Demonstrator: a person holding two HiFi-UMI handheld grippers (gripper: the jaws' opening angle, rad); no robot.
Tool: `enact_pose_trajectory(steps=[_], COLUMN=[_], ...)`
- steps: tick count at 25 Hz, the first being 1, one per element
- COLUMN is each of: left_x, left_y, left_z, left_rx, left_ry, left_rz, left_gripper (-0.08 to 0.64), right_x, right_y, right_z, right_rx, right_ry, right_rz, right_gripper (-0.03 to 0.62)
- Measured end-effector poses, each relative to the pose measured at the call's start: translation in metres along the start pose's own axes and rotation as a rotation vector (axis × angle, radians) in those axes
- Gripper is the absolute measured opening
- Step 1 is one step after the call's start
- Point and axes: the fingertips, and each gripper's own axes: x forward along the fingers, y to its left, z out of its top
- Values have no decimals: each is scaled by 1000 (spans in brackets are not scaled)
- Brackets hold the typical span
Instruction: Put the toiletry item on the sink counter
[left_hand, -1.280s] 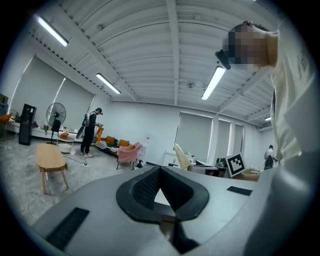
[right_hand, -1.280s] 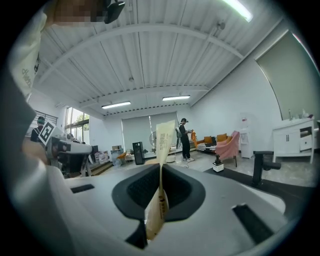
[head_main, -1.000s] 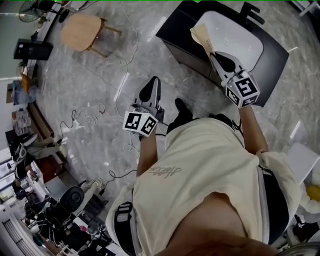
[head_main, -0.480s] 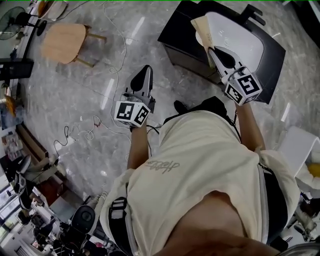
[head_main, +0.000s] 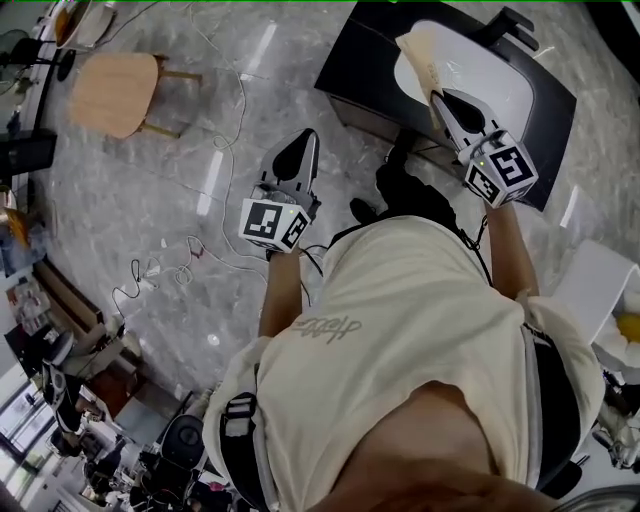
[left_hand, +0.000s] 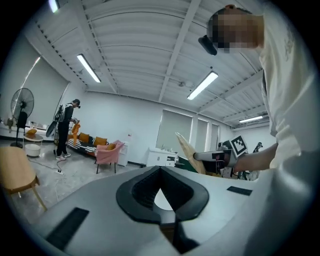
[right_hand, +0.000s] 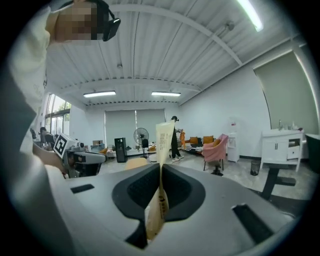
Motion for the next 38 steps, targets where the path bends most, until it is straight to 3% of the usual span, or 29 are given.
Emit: enact_pose_trajectory(steps=[3, 10, 17, 23, 27, 38], left_x=[28, 103, 193, 246, 267, 347], left_y=[8, 51, 50, 54, 67, 77], left_z=[9, 27, 36, 31, 38, 56], left_rx=[31, 5, 14, 0, 0, -36], left_ry=[6, 38, 64, 104, 112, 56], left_rz=[2, 61, -4, -113, -212, -473], left_gripper=[2, 2, 2, 2, 2, 2], right_x=[31, 93, 109, 107, 105, 85], right_y=[-17, -75, -148, -182, -192, -199], right_z=[-1, 30, 26, 15, 19, 67], right_rx=[35, 8, 40, 75, 92, -86], right_ry=[-16, -59, -43, -16, -7, 62], right_rz=[51, 127, 91, 9, -97, -390], right_gripper=[11, 11, 11, 11, 11, 12])
